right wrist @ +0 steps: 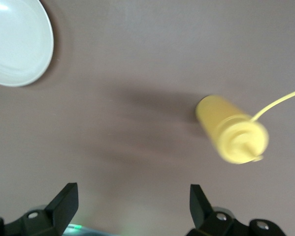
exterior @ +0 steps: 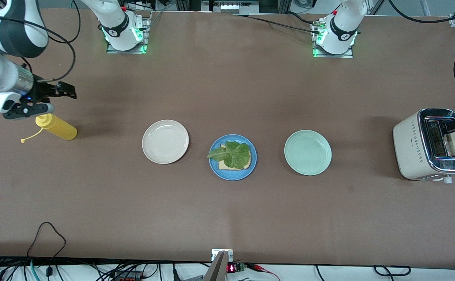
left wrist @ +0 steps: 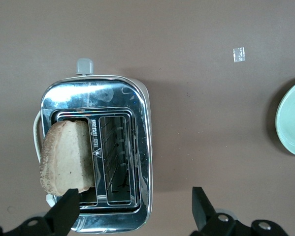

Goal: Make sandwich in blue plate with both arms
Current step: 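Grasp the yellow mustard bottle with the right gripper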

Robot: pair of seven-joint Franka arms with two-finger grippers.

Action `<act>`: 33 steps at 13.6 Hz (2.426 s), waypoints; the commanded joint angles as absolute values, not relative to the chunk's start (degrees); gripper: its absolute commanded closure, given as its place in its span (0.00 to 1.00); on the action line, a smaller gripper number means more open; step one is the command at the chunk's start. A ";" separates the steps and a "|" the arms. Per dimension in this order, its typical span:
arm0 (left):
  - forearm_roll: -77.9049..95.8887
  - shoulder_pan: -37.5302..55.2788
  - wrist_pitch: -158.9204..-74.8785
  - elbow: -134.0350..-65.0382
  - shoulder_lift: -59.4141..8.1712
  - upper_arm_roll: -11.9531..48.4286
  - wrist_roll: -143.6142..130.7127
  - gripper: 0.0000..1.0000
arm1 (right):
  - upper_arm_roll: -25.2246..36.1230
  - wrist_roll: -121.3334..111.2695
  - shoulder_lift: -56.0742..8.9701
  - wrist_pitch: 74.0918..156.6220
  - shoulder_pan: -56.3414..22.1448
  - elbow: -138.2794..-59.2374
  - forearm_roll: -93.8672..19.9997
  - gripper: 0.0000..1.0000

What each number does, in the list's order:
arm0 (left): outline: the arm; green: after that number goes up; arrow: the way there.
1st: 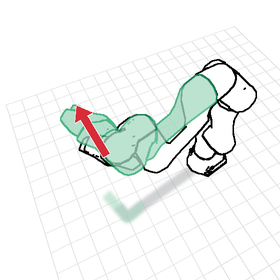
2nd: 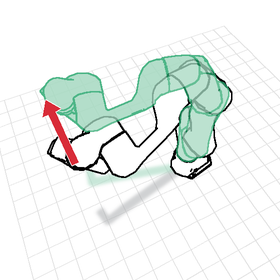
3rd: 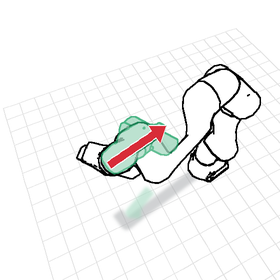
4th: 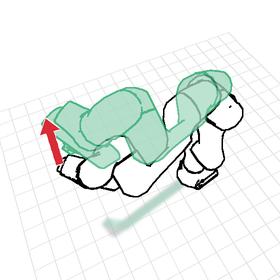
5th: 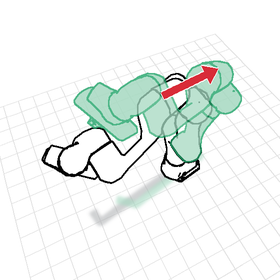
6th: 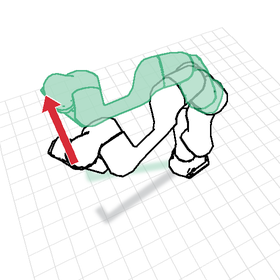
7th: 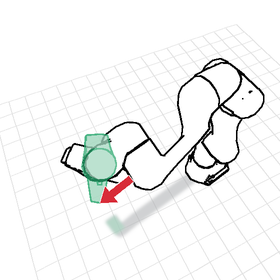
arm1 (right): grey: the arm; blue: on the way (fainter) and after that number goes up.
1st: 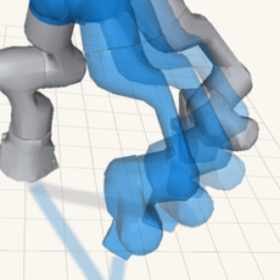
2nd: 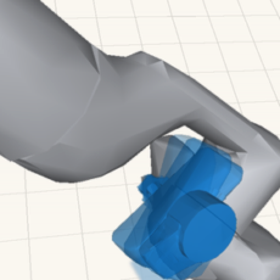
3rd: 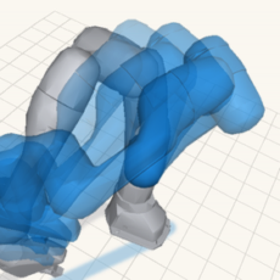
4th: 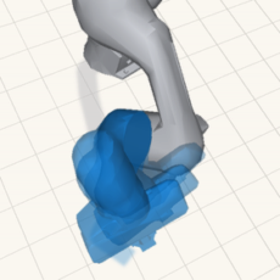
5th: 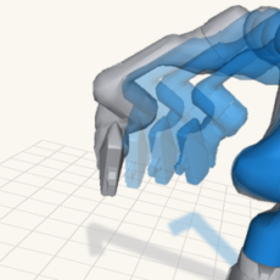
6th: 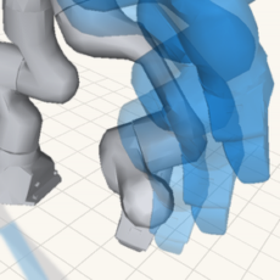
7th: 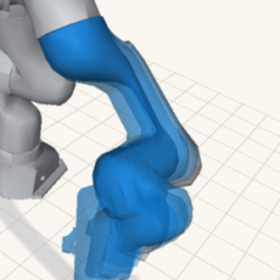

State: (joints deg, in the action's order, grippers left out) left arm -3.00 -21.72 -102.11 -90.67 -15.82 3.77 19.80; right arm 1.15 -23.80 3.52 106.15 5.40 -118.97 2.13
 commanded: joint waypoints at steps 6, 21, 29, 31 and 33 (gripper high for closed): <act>-4.13 -21.80 -101.60 -89.21 -16.35 4.83 21.18 0.00 | 12.11 -78.05 1.86 124.80 11.94 -121.91 -9.00 0.00; -3.43 -21.53 -101.60 -89.12 -16.26 5.01 21.09 0.00 | 16.96 -128.83 -20.73 108.02 24.08 -113.73 -44.19 0.00; -1.49 -21.36 -101.43 -87.98 -15.91 6.59 19.95 0.00 | 16.70 -141.41 -33.12 103.81 24.79 -108.47 -54.31 0.00; -1.49 -21.36 -101.34 -87.98 -16.00 6.50 19.86 0.00 | 16.44 -142.82 -34.97 103.18 24.70 -107.49 -56.24 0.00; -1.49 -21.27 -101.34 -87.98 -16.00 6.59 19.86 0.00 | 16.44 -142.91 -36.38 103.18 24.70 -107.05 -57.04 0.00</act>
